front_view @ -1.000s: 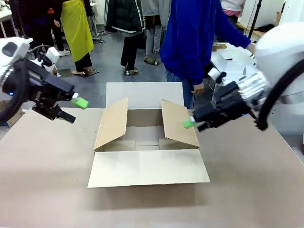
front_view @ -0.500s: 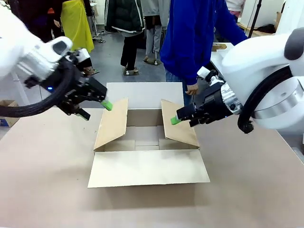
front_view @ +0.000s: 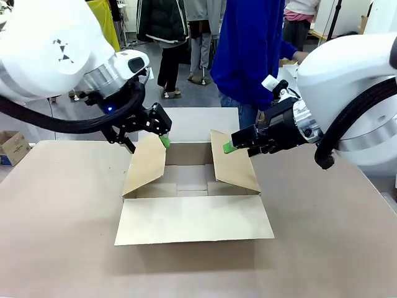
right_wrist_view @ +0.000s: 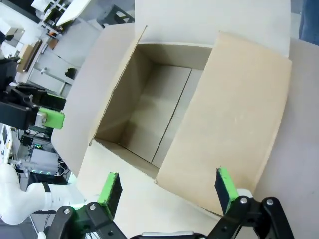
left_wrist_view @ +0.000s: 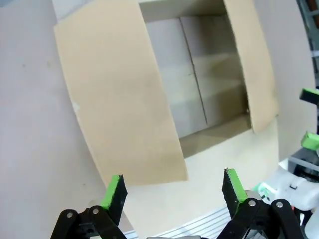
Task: Pack the gift set into the box.
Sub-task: Place both hands on the side flaps of the Package Box and spread them outward.
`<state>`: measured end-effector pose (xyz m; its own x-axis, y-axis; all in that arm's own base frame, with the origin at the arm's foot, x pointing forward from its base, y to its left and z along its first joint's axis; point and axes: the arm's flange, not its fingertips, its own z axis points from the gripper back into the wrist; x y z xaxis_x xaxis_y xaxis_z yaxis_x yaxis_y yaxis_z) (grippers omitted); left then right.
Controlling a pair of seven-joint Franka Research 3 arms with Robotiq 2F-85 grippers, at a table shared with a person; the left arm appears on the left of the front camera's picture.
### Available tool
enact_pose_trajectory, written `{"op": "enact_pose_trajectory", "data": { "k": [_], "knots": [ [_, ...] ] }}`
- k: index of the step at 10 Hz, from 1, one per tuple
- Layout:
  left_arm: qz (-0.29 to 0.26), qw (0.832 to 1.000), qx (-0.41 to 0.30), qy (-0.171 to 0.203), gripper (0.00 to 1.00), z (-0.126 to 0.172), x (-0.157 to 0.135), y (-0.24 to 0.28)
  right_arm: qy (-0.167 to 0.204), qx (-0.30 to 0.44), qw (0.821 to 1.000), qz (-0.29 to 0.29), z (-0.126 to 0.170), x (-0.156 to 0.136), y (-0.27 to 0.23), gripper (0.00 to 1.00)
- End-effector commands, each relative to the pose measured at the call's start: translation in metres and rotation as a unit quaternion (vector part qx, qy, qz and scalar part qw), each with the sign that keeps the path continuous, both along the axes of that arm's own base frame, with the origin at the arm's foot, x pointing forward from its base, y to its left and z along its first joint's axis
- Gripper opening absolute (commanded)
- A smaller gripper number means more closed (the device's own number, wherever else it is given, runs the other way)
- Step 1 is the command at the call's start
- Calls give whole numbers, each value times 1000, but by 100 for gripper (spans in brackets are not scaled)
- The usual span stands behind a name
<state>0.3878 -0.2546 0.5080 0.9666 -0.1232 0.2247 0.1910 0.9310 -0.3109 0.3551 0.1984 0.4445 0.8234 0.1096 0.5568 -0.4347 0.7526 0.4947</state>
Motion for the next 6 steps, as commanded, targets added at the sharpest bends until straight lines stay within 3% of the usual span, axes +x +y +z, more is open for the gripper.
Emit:
{"op": "enact_pose_trajectory", "data": {
  "k": [1, 4, 6],
  "knots": [
    [36, 997, 67, -1, 100, 7, 10, -32, 0, -4, 1000, -5, -2, 2, 0, 100],
    [76, 987, 137, 16, 100, -9, 52, -73, 0, -4, 1000, -5, -2, 2, 0, 100],
    [116, 981, 150, 39, 100, -30, 73, -68, 0, -4, 1000, -5, -2, 2, 0, 100]
  ]
}}
